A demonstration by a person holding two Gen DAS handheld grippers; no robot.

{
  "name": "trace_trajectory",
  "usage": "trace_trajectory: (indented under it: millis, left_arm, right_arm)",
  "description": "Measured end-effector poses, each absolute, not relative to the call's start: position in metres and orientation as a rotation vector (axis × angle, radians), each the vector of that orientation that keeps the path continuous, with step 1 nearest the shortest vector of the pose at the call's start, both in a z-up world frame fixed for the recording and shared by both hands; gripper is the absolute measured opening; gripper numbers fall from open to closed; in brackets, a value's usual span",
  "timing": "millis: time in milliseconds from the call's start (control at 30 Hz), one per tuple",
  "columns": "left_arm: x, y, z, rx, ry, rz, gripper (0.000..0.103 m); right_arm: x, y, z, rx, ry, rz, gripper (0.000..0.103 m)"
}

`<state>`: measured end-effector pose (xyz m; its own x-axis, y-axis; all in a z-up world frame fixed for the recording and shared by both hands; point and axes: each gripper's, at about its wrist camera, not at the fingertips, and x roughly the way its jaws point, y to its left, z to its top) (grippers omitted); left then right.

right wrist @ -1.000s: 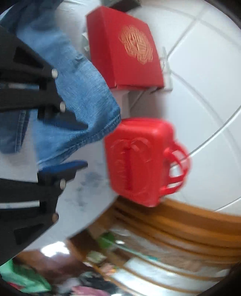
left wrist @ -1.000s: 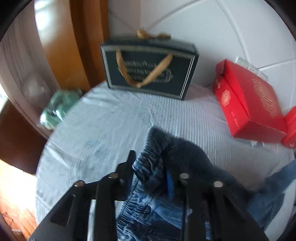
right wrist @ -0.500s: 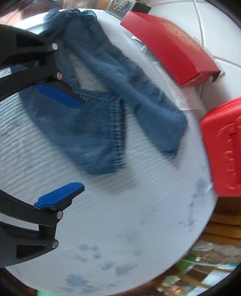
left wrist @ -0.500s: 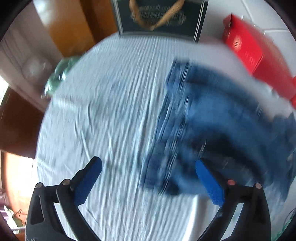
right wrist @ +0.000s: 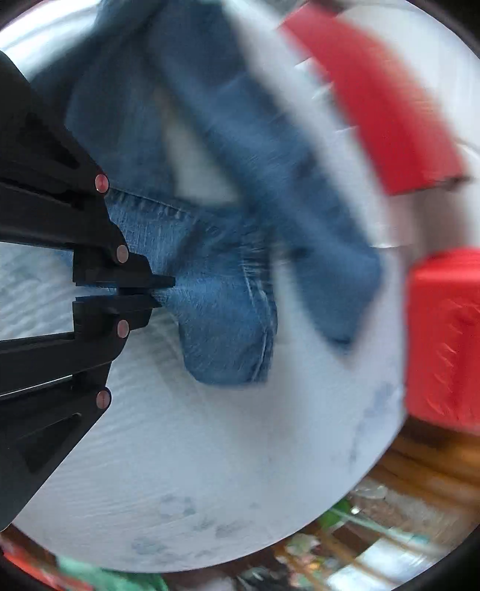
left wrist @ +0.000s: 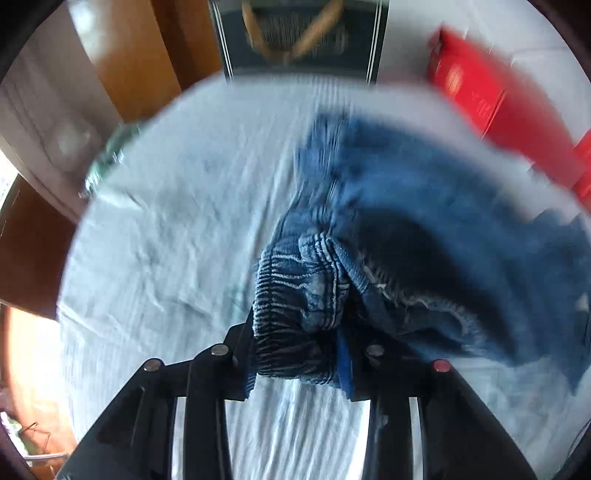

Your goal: Fold clothes

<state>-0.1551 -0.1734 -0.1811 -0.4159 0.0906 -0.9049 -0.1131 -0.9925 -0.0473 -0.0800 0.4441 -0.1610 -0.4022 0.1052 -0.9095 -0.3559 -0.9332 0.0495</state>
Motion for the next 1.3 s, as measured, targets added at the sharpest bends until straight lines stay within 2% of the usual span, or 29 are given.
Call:
trace_trajectory:
  millis: [133,200,300,367,467,500,533,600,700,733,800,1000,1067,1267,1300]
  left_arm:
    - [-0.126,-0.204,-0.104,-1.441,-0.045,2.599,0.032]
    - [-0.116,-0.222,-0.067,-1.357,-0.104,2.589,0.031]
    - [-0.122,-0.221,-0.043,-1.356,-0.101,2.545,0.031]
    - [-0.138,-0.208,-0.043,-1.399,-0.052,2.487,0.031]
    - [-0.173,-0.168,-0.084,-1.508,0.064,2.407,0.033]
    - [-0.185,-0.153,-0.1,-1.564,0.109,2.397,0.039]
    - [-0.195,-0.139,-0.116,-1.62,0.155,2.388,0.048]
    - [-0.203,-0.129,-0.136,-1.688,0.174,2.37,0.059]
    - [-0.199,-0.129,-0.146,-1.722,0.153,2.32,0.071]
    - [-0.193,-0.135,-0.143,-1.724,0.132,2.311,0.081]
    - [-0.184,-0.146,-0.141,-1.736,0.09,2.291,0.087]
    - [-0.204,-0.169,-0.154,-1.857,0.015,2.232,0.088]
    - [-0.22,-0.169,-0.166,-1.903,-0.017,2.205,0.088]
    - [-0.25,-0.149,-0.213,-2.035,0.003,2.129,0.088]
    - [-0.247,-0.147,-0.211,-2.02,0.015,2.137,0.088]
  right_arm:
    - [-0.021,0.472,-0.074,-1.306,0.564,2.541,0.002]
    - [0.011,0.482,-0.028,-1.207,0.615,2.586,0.002]
    - [0.041,0.502,0.024,-1.177,0.713,2.623,0.002]
    - [0.026,0.511,0.021,-1.281,0.67,2.554,0.004]
    - [-0.005,0.523,-0.004,-1.396,0.62,2.469,0.01]
    - [-0.022,0.523,-0.025,-1.444,0.57,2.45,0.018]
    - [-0.034,0.524,-0.046,-1.466,0.537,2.395,0.032]
    - [-0.037,0.528,-0.072,-1.478,0.507,2.338,0.045]
    - [-0.023,0.535,-0.102,-1.538,0.609,2.308,0.048]
    - [-0.016,0.538,-0.109,-1.561,0.627,2.287,0.049]
    - [-0.003,0.544,-0.124,-1.606,0.664,2.242,0.049]
    - [0.012,0.583,-0.162,-1.651,0.957,2.054,0.049]
    - [0.006,0.588,-0.165,-1.664,0.998,2.022,0.049]
    - [-0.025,0.586,-0.172,-1.738,0.953,1.925,0.053]
    - [-0.031,0.584,-0.174,-1.75,0.946,1.916,0.057]
